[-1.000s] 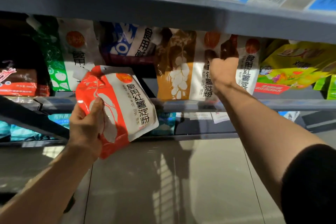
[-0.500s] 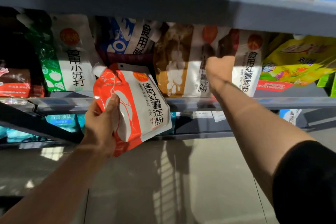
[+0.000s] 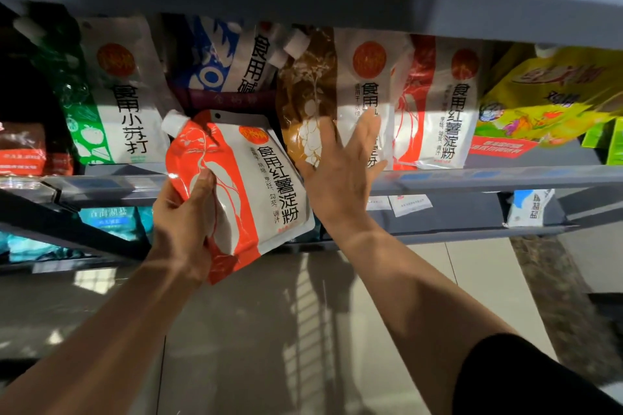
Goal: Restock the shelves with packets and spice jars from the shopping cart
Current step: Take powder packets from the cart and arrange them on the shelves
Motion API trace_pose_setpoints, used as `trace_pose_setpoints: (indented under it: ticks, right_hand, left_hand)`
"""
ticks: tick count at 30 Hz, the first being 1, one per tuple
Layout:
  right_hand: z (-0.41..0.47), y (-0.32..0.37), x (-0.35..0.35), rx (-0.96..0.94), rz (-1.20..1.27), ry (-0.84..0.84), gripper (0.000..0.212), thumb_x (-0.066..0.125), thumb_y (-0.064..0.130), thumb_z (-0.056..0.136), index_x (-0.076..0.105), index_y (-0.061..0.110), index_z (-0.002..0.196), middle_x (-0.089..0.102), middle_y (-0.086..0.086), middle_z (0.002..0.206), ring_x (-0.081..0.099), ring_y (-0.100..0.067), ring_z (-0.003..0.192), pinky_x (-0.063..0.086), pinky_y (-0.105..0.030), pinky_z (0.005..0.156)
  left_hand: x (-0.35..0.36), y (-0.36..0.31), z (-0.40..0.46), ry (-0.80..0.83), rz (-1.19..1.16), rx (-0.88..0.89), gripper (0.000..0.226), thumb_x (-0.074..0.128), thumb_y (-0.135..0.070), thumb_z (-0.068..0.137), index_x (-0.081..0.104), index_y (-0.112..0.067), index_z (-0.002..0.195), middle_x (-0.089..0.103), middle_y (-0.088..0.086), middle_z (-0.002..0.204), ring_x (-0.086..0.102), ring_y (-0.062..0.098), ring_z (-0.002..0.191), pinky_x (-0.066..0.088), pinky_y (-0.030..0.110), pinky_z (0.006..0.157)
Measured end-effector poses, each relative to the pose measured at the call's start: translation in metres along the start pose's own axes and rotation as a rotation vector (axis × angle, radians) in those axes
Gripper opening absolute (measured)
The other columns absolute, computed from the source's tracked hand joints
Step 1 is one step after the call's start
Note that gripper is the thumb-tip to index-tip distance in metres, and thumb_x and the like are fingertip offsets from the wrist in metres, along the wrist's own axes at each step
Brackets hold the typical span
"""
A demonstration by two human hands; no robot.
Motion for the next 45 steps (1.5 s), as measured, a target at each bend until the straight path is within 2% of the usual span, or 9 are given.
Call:
trace_pose_setpoints:
  ticks: [4, 9, 15, 20, 26, 29, 33, 38, 45]
  right_hand:
    - [0.018, -0.007, 0.012, 0.222, -0.005, 0.129, 0.066, 0.072, 0.031, 0.081, 0.028, 0.027, 0.131, -0.008, -0.028, 0.154, -0.004, -0.045, 0.143, 0.03, -0.062, 0.107]
    - [0.054, -0.011, 0.028, 0.183, -0.087, 0.173, 0.044, 0.082, 0.035, 0.067, 0.057, 0.02, 0.1, 0.049, -0.024, 0.133, 0.049, -0.048, 0.118, 0.053, -0.053, 0.084]
    - [0.052, -0.024, 0.019, 0.147, -0.077, 0.138, 0.055, 0.075, 0.047, 0.073, 0.053, 0.02, 0.116, 0.028, -0.021, 0.149, 0.035, -0.043, 0.132, 0.05, -0.047, 0.092]
    - [0.002, -0.034, -0.043, 0.135, 0.498, -0.056, 0.052, 0.061, 0.047, 0.087, 0.054, 0.01, 0.124, 0.059, -0.013, 0.122, 0.058, -0.023, 0.111, 0.051, -0.042, 0.092]
    - [-0.054, -0.06, -0.059, 0.339, 1.23, 0.598, 0.034, 0.062, 0.004, 0.088, 0.059, 0.011, 0.121, 0.068, -0.009, 0.117, 0.066, -0.022, 0.104, 0.054, -0.038, 0.089]
    - [-0.046, -0.102, -0.082, 0.361, 1.294, 0.482, 0.043, 0.059, -0.009, 0.085, 0.056, 0.012, 0.122, 0.069, -0.006, 0.115, 0.067, -0.022, 0.1, 0.056, -0.029, 0.072]
    - [-0.02, -0.156, -0.107, 0.38, 1.181, 0.187, 0.05, 0.056, -0.012, 0.086, 0.049, 0.007, 0.133, 0.064, -0.01, 0.12, 0.066, -0.017, 0.1, 0.057, -0.03, 0.081]
    - [0.037, -0.169, -0.133, 0.2, 1.232, 0.074, 0.038, 0.052, -0.016, 0.083, 0.055, 0.012, 0.109, 0.064, -0.009, 0.101, 0.064, -0.014, 0.084, 0.054, -0.028, 0.072]
    - [0.09, -0.197, -0.105, 0.336, 0.699, -0.044, 0.01, 0.058, 0.011, 0.091, 0.05, 0.012, 0.097, 0.055, -0.004, 0.094, 0.049, -0.014, 0.08, 0.034, -0.021, 0.052]
  left_hand:
    - [-0.002, 0.001, 0.002, 0.005, -0.022, -0.03, 0.01, 0.056, -0.018, 0.097, 0.063, -0.021, 0.103, 0.07, 0.002, 0.109, 0.069, 0.016, 0.091, 0.054, 0.044, 0.09]
    - [0.001, -0.006, 0.003, 0.09, -0.057, -0.046, 0.025, 0.054, -0.017, 0.097, 0.06, -0.01, 0.12, 0.074, 0.001, 0.096, 0.072, 0.014, 0.081, 0.06, 0.04, 0.078]
    - [0.001, -0.016, -0.011, 0.169, -0.051, -0.032, 0.011, 0.051, -0.019, 0.097, 0.059, -0.015, 0.103, 0.07, -0.007, 0.065, 0.069, 0.006, 0.061, 0.057, 0.025, 0.056]
    - [0.004, -0.019, -0.04, 0.26, -0.064, -0.018, 0.035, 0.047, -0.023, 0.095, 0.054, -0.015, 0.127, 0.073, -0.003, 0.095, 0.071, 0.012, 0.083, 0.06, 0.032, 0.074]
    - [0.074, -0.001, -0.069, 0.382, 0.015, -0.105, 0.015, 0.05, -0.015, 0.096, 0.064, -0.021, 0.098, 0.076, -0.002, 0.083, 0.072, 0.011, 0.071, 0.061, 0.032, 0.066]
    - [0.123, 0.01, -0.082, 0.436, 0.059, -0.09, 0.014, 0.05, -0.011, 0.097, 0.061, -0.019, 0.097, 0.073, 0.0, 0.074, 0.068, 0.013, 0.064, 0.058, 0.031, 0.061]
    - [0.182, 0.019, -0.081, 0.478, 0.268, -0.029, 0.037, 0.051, -0.005, 0.098, 0.051, -0.019, 0.132, 0.064, 0.026, 0.108, 0.064, 0.039, 0.104, 0.052, 0.053, 0.087]
    - [0.24, 0.009, -0.069, 0.553, 0.396, 0.148, 0.028, 0.049, 0.008, 0.093, 0.05, -0.014, 0.111, 0.069, -0.005, 0.083, 0.064, -0.004, 0.071, 0.055, 0.018, 0.068]
    - [0.263, 0.026, -0.043, 0.516, 0.991, 0.673, 0.033, 0.06, -0.011, 0.09, 0.057, -0.006, 0.123, 0.057, 0.011, 0.109, 0.056, 0.024, 0.096, 0.051, 0.035, 0.081]
Point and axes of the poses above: each hand's wrist, its own z-axis towards the middle knuckle, its own x-axis out of the palm, y = z × x, the point moved 6 cm from there along z, towards the middle knuckle
